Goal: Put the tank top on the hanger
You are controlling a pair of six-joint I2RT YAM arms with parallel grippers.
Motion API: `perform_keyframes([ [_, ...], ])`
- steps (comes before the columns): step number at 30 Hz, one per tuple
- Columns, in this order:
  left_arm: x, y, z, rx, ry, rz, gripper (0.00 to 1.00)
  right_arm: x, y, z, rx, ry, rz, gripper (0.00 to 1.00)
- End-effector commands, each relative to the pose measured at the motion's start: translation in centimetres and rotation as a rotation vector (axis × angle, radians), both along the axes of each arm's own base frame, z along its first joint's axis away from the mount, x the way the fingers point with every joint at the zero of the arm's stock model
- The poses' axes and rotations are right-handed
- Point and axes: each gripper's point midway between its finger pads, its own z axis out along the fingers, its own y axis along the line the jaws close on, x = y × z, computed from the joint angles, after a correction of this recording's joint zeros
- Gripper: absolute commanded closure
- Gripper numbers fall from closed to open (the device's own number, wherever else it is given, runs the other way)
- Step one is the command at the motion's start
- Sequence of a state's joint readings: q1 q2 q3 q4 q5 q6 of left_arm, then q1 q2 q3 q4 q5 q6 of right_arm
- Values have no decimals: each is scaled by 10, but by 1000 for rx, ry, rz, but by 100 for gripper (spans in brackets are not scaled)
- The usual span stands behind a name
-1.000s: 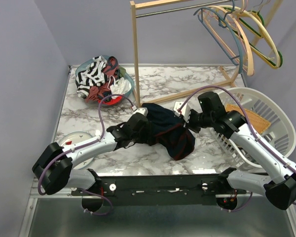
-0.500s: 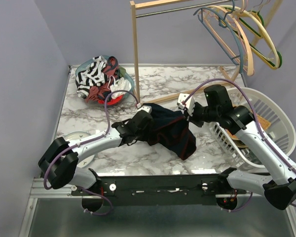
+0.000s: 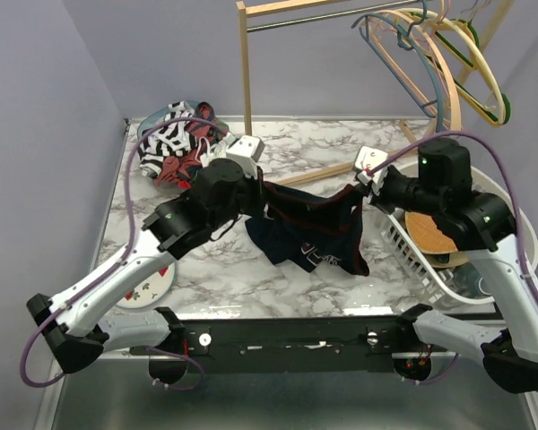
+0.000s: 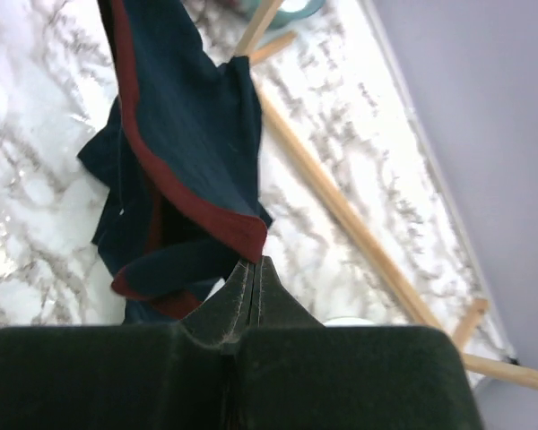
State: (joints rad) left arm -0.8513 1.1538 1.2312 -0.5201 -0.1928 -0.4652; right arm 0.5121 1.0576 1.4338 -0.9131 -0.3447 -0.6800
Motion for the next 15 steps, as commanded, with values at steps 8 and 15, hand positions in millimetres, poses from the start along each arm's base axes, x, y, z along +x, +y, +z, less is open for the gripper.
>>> perform_keyframes([
  [8,-51,22,194,-210,-331,-199,100,-9,-44,133,155,-293,-128,99],
  [15,-101,22,278,-411,-468,-396,100,-55,-41,174,269,-338,-6,99],
])
